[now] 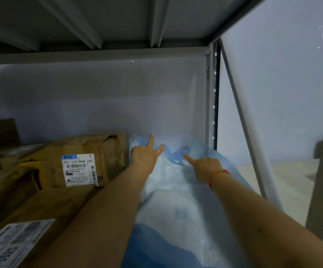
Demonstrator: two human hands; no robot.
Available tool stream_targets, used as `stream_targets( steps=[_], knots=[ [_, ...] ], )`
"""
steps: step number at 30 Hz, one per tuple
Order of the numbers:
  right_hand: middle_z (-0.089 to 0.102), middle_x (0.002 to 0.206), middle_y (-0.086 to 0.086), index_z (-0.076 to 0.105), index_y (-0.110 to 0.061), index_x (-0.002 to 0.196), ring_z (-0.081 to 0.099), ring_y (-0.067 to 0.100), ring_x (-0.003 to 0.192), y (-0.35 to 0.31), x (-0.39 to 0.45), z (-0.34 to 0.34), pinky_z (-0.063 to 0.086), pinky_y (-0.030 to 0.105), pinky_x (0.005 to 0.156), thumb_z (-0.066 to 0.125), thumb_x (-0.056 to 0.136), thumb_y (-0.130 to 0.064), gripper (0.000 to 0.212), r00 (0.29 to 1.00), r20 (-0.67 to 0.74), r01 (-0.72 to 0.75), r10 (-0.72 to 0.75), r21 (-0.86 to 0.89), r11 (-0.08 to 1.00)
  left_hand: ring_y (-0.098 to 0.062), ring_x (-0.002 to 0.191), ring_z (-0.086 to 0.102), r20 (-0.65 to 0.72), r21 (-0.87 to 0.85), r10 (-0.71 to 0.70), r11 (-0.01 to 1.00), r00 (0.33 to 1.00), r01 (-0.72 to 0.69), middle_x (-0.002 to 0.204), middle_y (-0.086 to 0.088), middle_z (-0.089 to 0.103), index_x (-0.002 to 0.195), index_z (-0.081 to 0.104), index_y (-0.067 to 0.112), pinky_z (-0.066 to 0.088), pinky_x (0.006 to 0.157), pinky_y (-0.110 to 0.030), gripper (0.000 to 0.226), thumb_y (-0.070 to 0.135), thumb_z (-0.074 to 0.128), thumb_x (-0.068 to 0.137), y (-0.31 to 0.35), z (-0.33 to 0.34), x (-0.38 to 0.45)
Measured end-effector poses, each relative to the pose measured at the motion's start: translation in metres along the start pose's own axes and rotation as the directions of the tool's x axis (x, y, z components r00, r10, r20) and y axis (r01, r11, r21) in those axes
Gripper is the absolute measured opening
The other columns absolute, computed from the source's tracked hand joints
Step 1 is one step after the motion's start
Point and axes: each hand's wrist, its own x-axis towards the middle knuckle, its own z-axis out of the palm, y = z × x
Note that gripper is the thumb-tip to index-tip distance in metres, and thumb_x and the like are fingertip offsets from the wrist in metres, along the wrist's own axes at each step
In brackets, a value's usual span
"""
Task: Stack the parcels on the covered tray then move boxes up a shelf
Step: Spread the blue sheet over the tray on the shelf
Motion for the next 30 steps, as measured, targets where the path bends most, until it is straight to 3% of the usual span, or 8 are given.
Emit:
stream_targets(
  steps=[5,10,15,18,23,25,27,30],
  knots=[
    [0.043,0.147,0.007,0.029,-0.036,0.148,0.047,0.028,0.131,0.008,-0.001,-0.007,0.039,0.040,0.109,0.043,0.091,-0.012,0.063,0.982,0.183,0.027,-0.045,0.099,0.995,-0.029,0.140,0.033,0.078,0.011,0.155,0.988,0.985,-0.156,0.156,-0.008,0.026,0.142,0.045,0.024,0.033,0.110,-0.045,0.046,0.016,0.040,0.097,0.007,0.005,-0.001],
    [0.039,0.150,0.007,0.043,-0.017,0.143,0.041,0.026,0.136,0.004,-0.019,-0.017,0.037,0.034,0.109,0.043,0.096,-0.022,0.047,0.932,0.352,0.056,-0.082,0.082,0.995,-0.029,0.132,0.044,0.392,-0.139,0.188,0.980,0.900,-0.144,0.148,-0.010,0.043,0.139,0.048,0.013,0.037,0.109,-0.039,0.047,0.032,0.046,0.096,0.011,0.009,-0.007],
    [0.047,0.144,0.009,0.051,-0.012,0.137,0.049,0.028,0.127,-0.004,-0.046,-0.034,0.052,0.029,0.070,0.047,0.095,-0.024,0.044,0.936,0.338,0.075,-0.102,0.092,0.993,-0.027,0.130,0.047,0.420,-0.229,0.175,0.970,0.891,-0.083,0.144,-0.011,0.047,0.137,0.050,0.007,0.037,0.106,-0.033,0.049,0.034,0.051,0.096,0.005,-0.008,-0.037],
    [0.046,0.143,0.011,0.051,-0.010,0.136,0.051,0.030,0.125,-0.012,-0.066,-0.046,0.051,0.035,0.094,0.046,0.096,-0.026,0.044,0.944,0.291,0.137,-0.155,0.080,0.987,-0.028,0.126,0.048,0.367,-0.269,0.172,0.960,0.914,-0.073,0.142,-0.011,0.048,0.135,0.050,0.007,0.039,0.100,-0.031,0.047,0.033,0.049,0.096,0.003,-0.026,-0.059],
    [0.047,0.141,0.006,0.054,-0.010,0.132,0.047,0.027,0.126,-0.025,-0.116,-0.065,0.041,0.038,0.105,0.048,0.095,-0.050,0.055,0.925,0.290,0.181,-0.247,0.237,0.955,-0.028,0.125,0.049,0.351,-0.346,0.062,0.936,0.934,0.068,0.143,-0.011,0.047,0.137,0.048,0.007,0.041,0.106,-0.036,0.056,0.042,0.053,0.093,-0.001,-0.036,-0.094],
    [0.049,0.133,0.002,0.053,-0.015,0.129,0.048,0.022,0.119,-0.029,-0.143,-0.072,0.038,0.033,0.097,0.046,0.088,-0.065,0.065,0.909,0.309,0.133,-0.280,0.421,0.897,-0.029,0.126,0.049,0.366,-0.403,0.008,0.902,0.931,0.151,0.145,-0.012,0.046,0.140,0.044,0.006,0.040,0.107,-0.036,0.060,0.044,0.053,0.094,-0.001,-0.045,-0.113],
    [0.043,0.145,-0.001,0.042,-0.022,0.142,0.043,0.021,0.129,-0.034,-0.167,-0.079,0.038,0.039,0.101,0.051,0.077,-0.075,0.085,0.871,0.377,0.011,-0.316,0.626,0.780,-0.030,0.113,0.057,0.421,-0.497,-0.033,0.827,0.907,0.261,0.140,-0.016,0.051,0.139,0.043,0.004,0.045,0.102,-0.038,0.061,0.044,0.053,0.095,-0.001,-0.052,-0.126],
    [0.027,0.157,-0.002,0.026,-0.018,0.151,0.026,0.023,0.144,-0.046,-0.198,-0.088,0.029,0.043,0.113,0.063,0.067,-0.073,0.108,0.794,0.460,0.101,-0.398,0.546,0.832,-0.032,0.110,0.060,0.451,-0.596,-0.048,0.728,0.891,0.340,0.134,-0.019,0.055,0.135,0.047,0.000,0.046,0.098,-0.040,0.057,0.042,0.051,0.097,0.003,-0.062,-0.149]
  ],
)
